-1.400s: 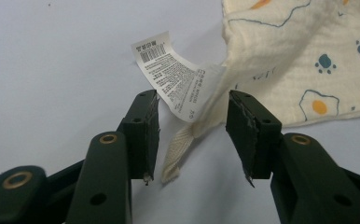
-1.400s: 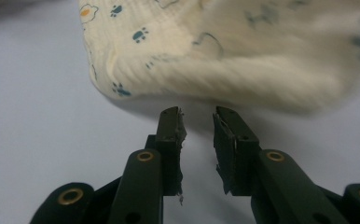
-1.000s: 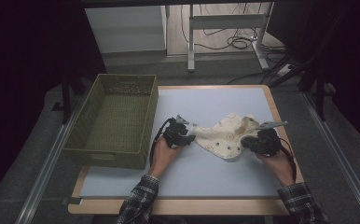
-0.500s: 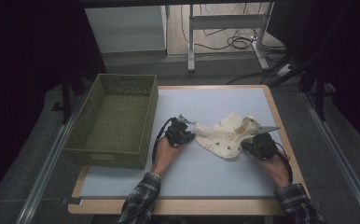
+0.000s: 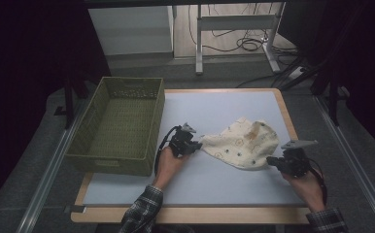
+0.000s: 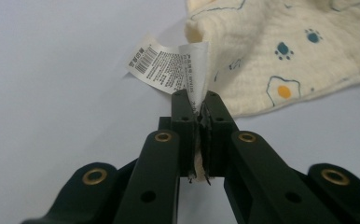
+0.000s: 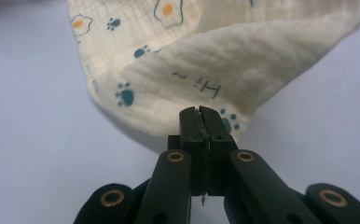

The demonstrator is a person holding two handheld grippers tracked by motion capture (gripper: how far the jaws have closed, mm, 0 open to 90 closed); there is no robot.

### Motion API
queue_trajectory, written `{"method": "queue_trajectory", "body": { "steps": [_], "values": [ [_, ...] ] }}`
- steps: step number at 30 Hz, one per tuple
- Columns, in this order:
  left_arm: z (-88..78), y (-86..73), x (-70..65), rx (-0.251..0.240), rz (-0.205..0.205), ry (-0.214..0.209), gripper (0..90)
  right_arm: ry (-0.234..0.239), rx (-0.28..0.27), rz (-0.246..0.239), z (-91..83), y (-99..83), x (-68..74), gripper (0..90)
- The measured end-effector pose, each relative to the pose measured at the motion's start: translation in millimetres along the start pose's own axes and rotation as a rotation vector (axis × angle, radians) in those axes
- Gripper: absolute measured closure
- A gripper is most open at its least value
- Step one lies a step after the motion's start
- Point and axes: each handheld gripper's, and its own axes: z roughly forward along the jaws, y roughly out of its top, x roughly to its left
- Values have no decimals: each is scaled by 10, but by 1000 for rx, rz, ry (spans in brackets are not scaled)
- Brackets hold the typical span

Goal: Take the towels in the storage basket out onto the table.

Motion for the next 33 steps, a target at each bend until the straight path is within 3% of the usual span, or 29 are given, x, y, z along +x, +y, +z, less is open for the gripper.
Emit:
{"method": "queue_trajectory", "body": {
  "steps": [8, 12, 14, 16, 17, 19, 23, 28, 33],
  "values": [
    [-165, -202, -197, 13, 2, -62, 854, 24, 8, 25, -316, -357, 66, 896],
    [-227, -390, -366, 57, 20, -66, 856, 32, 25, 21, -397, -550, 160, 899],
    [-264, -489, -413, 71, 12, -88, 852, 49, 35, 22, -414, -635, 205, 898],
    [-304, -533, -441, 62, 17, -63, 776, 60, 45, 19, -430, -694, 243, 898],
    [-326, -527, -445, 51, 21, -43, 693, 55, 44, 13, -445, -716, 259, 896],
    [-370, -451, -423, 20, 24, -12, 602, 47, 28, 13, -476, -706, 246, 887],
    [-357, -222, -376, -11, 43, 30, 535, 37, -10, 24, -484, -579, 158, 847],
    [-111, 134, -292, -9, 62, 49, 530, 30, -39, 18, -366, -356, 52, 814],
    [179, 445, -232, -2, 93, 43, 523, 34, -65, 17, -204, -106, -37, 785]
  ]
}}
